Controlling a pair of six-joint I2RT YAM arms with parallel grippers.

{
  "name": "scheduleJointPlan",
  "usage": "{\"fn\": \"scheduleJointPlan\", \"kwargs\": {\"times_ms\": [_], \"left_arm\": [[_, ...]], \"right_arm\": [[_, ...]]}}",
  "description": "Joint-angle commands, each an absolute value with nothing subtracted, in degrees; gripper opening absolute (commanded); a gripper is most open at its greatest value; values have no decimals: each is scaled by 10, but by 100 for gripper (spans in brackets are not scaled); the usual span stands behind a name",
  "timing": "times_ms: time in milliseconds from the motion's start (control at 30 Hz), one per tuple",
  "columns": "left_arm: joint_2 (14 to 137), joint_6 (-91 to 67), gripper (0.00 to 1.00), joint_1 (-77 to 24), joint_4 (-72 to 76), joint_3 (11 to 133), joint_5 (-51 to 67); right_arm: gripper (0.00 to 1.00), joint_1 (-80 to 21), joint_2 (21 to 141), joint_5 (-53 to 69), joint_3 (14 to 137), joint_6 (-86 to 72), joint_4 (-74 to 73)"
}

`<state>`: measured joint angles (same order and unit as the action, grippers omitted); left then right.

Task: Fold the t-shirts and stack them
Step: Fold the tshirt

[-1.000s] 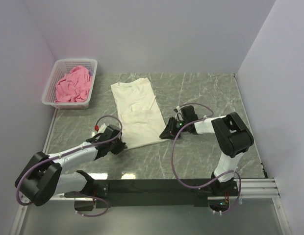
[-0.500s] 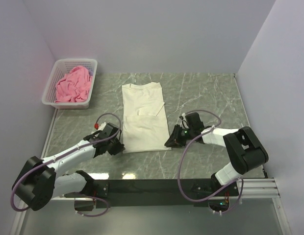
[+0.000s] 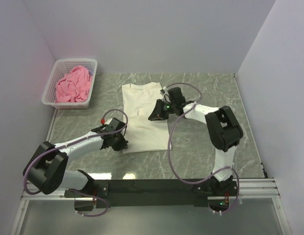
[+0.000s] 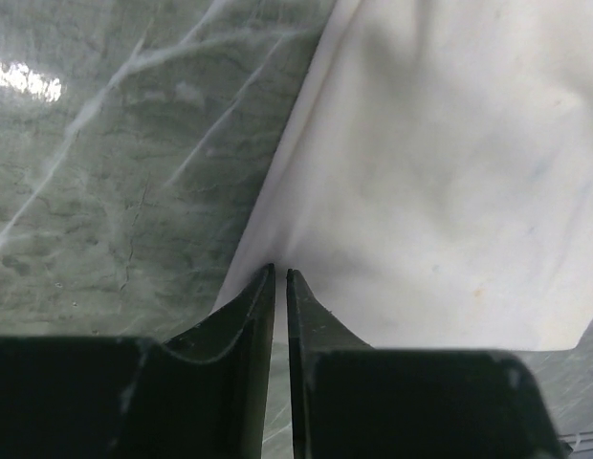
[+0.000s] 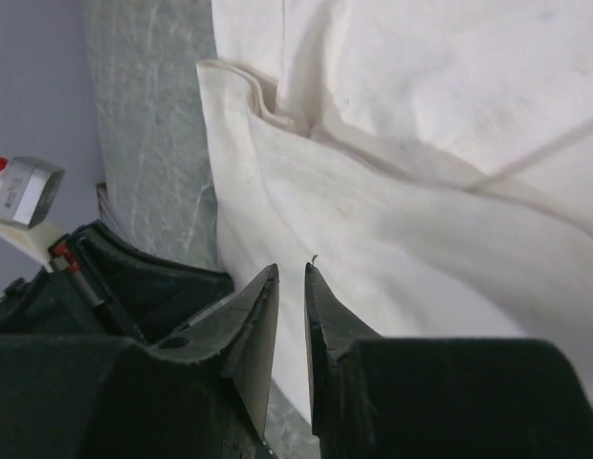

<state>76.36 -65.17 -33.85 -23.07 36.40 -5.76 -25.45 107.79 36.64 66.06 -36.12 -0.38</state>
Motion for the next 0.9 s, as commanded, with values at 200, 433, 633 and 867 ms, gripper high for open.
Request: {"fn": "scheduleJointPlan", "kwargs": {"times_ms": [200, 433, 633, 867], "left_arm": [[760, -631, 15, -340, -244, 327, -34], [767, -635, 11, -339, -240, 294, -25], [771, -635, 11, -339, -238, 294, -20], [722, -629, 22, -339, -259, 325, -48]], "right_arm": [[24, -299, 1222, 346, 791, -372, -11], [24, -254, 1266, 338, 781, -460, 32], [24, -250, 1274, 355, 819, -440, 14], [24, -243, 1172, 369, 783, -410, 4]]}}
